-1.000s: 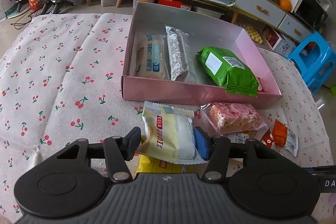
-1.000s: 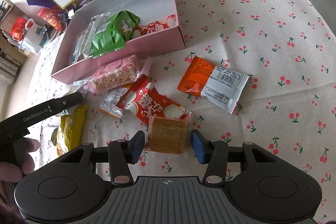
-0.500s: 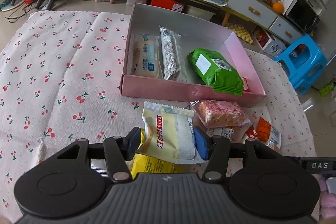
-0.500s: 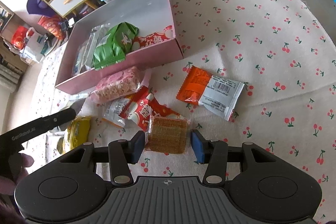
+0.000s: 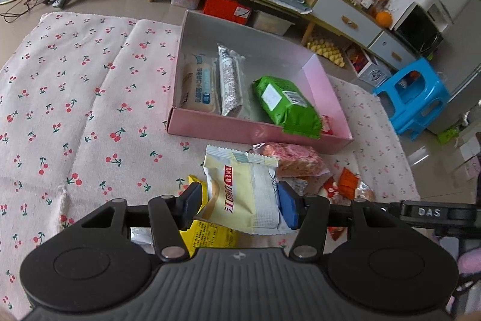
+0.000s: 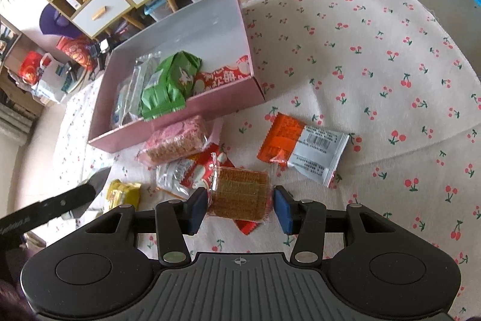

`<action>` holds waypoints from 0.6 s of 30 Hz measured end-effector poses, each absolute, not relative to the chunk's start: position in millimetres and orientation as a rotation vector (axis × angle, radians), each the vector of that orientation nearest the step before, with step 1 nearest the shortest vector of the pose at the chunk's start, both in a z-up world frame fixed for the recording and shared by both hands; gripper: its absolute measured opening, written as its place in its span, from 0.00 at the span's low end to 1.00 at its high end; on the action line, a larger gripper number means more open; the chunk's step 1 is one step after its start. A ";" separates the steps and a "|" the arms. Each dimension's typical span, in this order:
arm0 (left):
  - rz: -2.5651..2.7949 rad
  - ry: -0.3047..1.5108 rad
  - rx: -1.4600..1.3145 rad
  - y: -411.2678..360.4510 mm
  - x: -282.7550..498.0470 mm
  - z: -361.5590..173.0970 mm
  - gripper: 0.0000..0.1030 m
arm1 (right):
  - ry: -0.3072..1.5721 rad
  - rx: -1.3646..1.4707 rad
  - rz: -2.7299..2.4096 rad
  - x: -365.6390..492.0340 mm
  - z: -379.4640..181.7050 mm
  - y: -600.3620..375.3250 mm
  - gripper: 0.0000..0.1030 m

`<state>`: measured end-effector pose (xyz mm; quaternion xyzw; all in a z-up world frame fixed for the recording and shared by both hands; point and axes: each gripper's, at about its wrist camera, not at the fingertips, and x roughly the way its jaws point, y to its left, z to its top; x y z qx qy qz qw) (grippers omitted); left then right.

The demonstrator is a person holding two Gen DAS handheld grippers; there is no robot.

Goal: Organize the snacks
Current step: 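Lift both held packs and carry them over the pink box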

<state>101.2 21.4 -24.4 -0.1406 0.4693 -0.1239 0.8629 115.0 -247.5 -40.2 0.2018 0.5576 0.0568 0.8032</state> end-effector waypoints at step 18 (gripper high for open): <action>-0.288 0.811 -0.410 10.7 127.0 -13.9 0.49 | 1.055 0.653 0.081 168.7 -25.4 -248.9 0.45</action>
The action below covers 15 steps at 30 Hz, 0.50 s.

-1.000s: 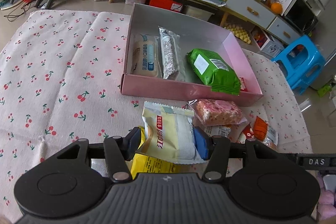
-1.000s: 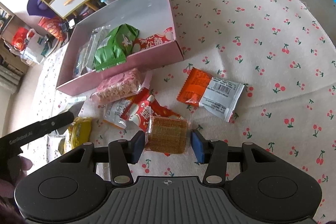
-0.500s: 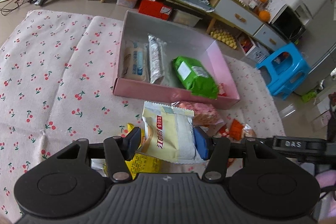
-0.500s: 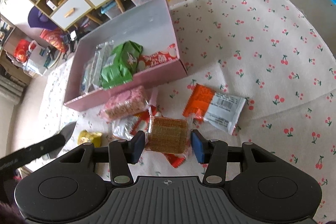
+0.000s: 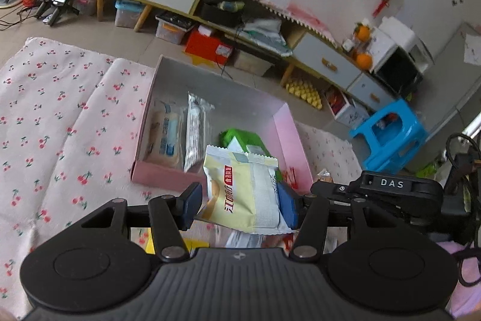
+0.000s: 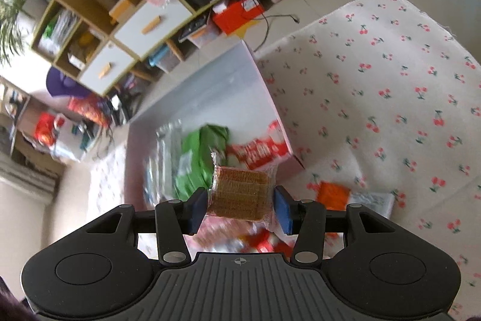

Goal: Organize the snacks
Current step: 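Lift both held packs and carry them over the pink box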

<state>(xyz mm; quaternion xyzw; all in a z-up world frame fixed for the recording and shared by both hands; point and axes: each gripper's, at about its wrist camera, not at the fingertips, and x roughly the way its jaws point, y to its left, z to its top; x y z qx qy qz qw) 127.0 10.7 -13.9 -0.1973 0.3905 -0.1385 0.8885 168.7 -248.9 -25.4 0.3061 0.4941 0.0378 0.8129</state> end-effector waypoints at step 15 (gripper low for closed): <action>-0.249 0.717 -0.405 -0.6 178.5 -21.3 0.49 | 0.938 0.782 0.075 206.4 -46.7 -259.3 0.46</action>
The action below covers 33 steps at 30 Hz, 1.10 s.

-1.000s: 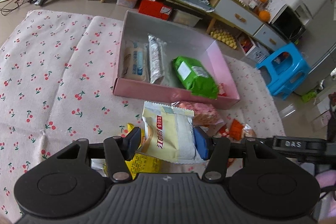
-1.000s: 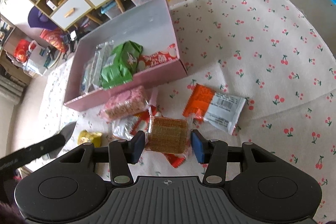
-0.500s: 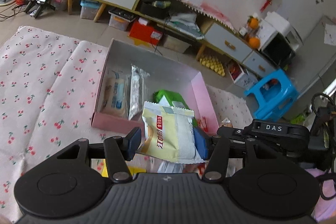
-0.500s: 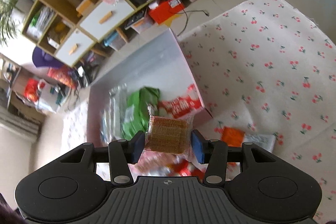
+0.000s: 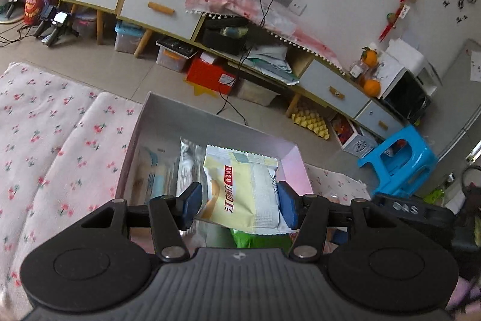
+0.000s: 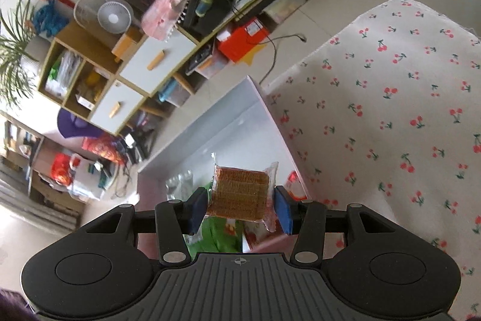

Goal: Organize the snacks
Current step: 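Lift both held packs and carry them over the pink box, then open both grippers to drop the packs into the pink box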

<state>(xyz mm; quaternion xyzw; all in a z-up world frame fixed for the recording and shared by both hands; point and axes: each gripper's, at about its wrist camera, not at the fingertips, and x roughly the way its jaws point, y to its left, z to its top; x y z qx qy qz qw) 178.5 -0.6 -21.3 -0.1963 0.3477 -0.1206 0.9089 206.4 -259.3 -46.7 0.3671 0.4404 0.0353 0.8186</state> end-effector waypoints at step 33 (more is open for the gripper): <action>-0.173 0.781 -0.184 -24.8 217.0 -34.0 0.67 | 0.917 0.837 0.109 208.7 -55.7 -268.3 0.64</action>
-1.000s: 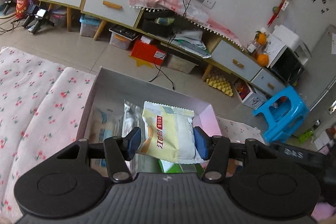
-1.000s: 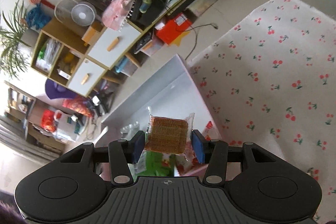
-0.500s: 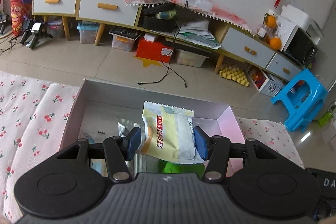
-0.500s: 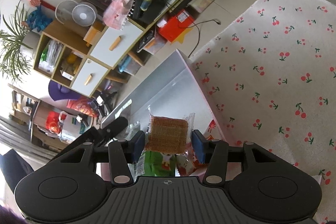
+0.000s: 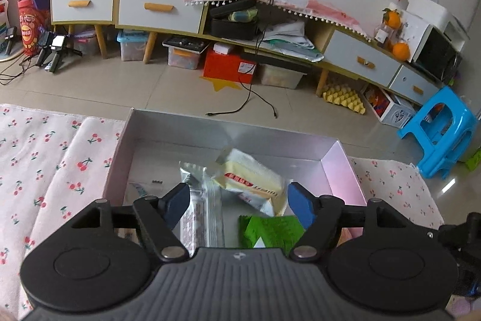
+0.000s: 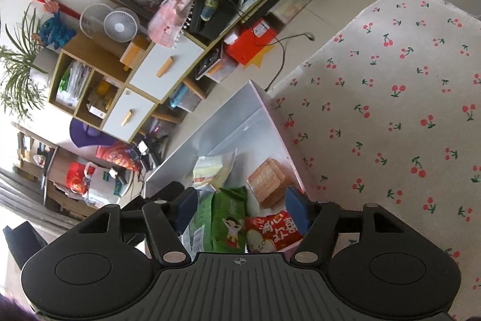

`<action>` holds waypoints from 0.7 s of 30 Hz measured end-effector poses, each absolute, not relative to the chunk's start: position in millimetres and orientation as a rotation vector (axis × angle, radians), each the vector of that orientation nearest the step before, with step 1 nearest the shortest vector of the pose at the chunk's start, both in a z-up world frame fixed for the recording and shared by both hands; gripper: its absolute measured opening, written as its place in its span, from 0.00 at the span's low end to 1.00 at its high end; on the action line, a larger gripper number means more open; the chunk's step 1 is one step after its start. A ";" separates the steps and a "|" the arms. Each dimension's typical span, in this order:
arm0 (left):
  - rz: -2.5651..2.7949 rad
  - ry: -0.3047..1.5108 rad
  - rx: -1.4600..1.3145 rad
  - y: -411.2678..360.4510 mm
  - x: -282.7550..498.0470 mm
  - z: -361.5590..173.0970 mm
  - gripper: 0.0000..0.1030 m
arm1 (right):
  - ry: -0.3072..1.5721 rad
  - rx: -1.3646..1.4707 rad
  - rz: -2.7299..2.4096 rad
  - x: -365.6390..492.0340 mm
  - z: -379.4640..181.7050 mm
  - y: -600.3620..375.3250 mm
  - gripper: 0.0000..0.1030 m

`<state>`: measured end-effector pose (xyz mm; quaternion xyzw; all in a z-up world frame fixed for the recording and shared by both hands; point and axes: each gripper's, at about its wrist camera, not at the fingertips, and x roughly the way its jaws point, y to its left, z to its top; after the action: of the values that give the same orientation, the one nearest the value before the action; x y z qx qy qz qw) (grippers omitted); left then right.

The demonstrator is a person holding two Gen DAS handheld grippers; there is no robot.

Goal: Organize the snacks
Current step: 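Open both grippers to drop the packs into the pink box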

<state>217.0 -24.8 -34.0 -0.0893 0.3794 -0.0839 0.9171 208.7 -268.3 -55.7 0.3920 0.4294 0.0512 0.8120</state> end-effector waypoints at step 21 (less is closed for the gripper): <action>-0.162 0.834 -0.141 5.7 158.5 -11.7 0.87 | 0.917 0.565 0.135 163.7 -7.8 -267.7 0.77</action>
<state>158.5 5.7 -11.7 -0.0682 0.4040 -0.0788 0.9088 163.7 -267.7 -7.8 0.2687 0.4365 0.0644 0.8562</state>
